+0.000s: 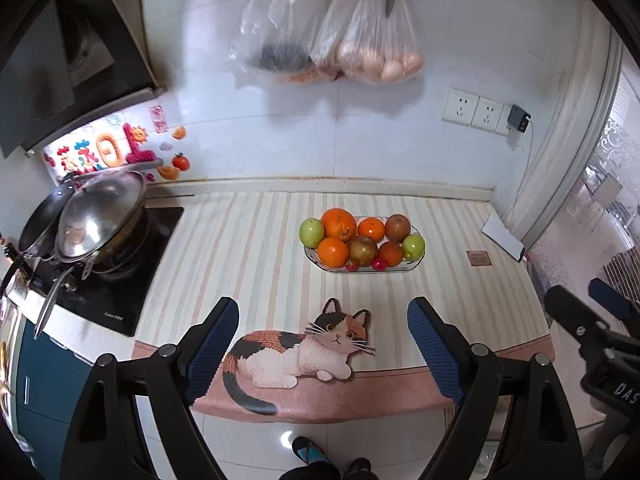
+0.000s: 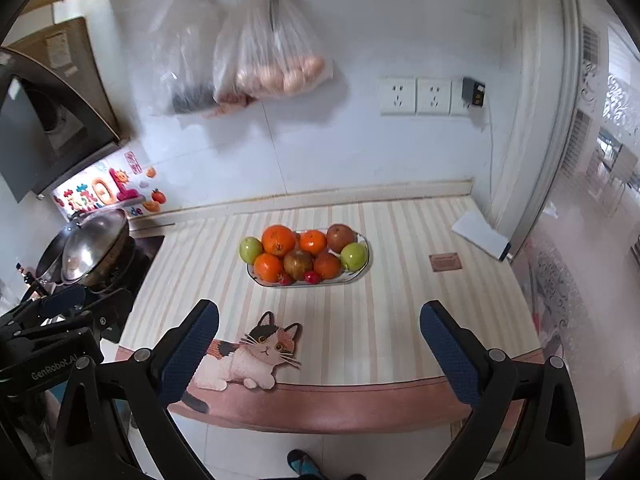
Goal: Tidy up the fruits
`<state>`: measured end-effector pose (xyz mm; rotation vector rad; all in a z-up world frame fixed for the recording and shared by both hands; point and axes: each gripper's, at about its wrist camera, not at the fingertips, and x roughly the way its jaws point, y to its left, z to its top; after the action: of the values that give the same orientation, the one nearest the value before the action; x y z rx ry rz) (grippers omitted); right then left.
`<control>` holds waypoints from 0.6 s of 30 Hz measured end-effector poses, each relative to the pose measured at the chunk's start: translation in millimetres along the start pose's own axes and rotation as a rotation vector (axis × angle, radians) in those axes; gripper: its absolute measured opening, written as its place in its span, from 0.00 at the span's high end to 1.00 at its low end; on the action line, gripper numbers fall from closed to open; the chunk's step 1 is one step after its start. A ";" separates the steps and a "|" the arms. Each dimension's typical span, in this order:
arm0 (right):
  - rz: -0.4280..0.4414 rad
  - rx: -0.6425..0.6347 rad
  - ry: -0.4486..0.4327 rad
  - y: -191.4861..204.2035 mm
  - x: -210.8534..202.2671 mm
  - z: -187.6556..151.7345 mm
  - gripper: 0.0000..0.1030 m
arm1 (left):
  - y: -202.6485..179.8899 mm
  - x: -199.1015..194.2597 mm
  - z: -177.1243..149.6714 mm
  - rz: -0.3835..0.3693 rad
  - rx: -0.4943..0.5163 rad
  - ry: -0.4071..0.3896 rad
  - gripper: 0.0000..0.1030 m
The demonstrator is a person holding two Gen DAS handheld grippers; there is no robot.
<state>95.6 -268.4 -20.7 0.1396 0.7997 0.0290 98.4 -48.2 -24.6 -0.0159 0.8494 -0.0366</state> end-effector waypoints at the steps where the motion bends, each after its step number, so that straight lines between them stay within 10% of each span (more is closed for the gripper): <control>1: 0.002 -0.006 -0.009 -0.7 -7.7 -1.7 0.00 | -0.8 -6.0 -3.2 0.001 -0.002 -0.006 0.16; 18: 0.046 -0.062 -0.061 4.1 -83.0 -37.2 0.00 | -10.6 -78.6 -43.1 0.014 -0.006 -0.083 0.16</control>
<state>11.2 -266.6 13.4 0.0993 0.7334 0.0926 13.9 -55.7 6.3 -0.0168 0.7663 -0.0197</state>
